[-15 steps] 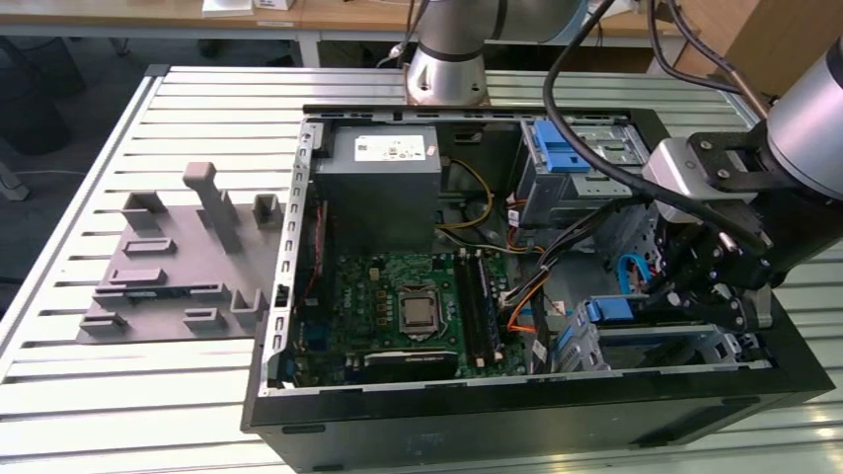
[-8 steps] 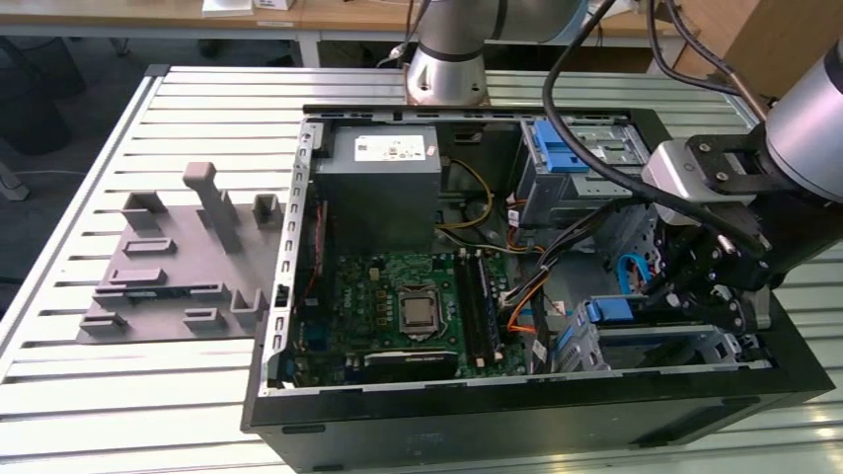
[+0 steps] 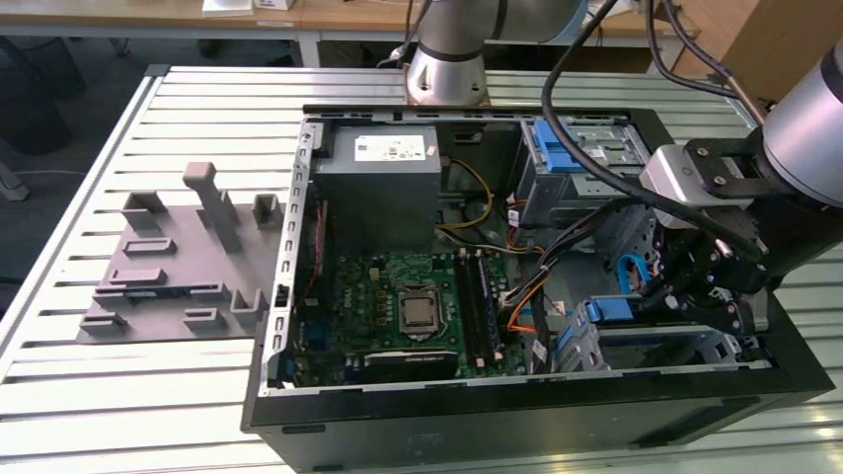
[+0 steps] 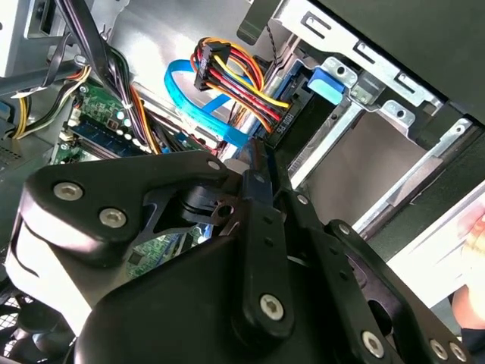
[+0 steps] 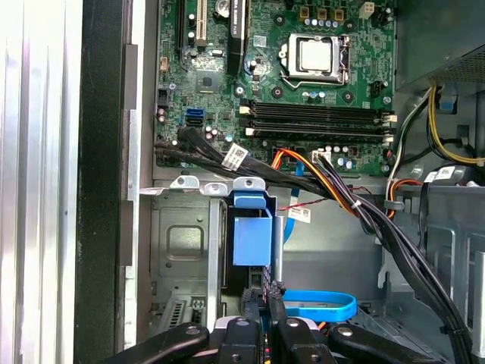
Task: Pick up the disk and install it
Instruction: 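Insert the second disk wire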
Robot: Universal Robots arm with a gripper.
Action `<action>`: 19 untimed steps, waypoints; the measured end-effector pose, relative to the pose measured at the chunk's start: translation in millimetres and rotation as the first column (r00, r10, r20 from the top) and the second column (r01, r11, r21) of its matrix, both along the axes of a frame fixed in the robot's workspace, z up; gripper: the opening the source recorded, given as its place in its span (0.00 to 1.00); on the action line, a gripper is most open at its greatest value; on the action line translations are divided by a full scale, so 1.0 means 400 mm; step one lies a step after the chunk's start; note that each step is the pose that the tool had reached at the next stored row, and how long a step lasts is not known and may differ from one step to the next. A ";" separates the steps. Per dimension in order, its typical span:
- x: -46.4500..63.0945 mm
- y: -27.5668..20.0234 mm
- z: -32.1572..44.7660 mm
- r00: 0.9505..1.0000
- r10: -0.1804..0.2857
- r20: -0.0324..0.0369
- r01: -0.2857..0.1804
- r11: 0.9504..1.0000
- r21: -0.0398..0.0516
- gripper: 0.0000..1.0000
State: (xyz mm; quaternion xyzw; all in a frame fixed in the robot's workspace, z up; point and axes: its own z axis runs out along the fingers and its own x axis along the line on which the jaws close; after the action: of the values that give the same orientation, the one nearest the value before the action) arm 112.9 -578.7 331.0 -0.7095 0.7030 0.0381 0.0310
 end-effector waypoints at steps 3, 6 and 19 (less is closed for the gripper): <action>0.000 0.000 0.000 1.000 0.000 0.000 0.000 1.000 0.000 0.16; 0.000 0.000 0.000 1.000 0.000 0.000 0.000 1.000 0.000 0.17; 0.000 0.000 0.042 1.000 0.000 -0.001 0.000 1.000 0.000 0.16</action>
State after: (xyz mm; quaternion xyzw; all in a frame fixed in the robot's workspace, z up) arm 112.9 -578.8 347.7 -0.7095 0.7030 0.0384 0.0309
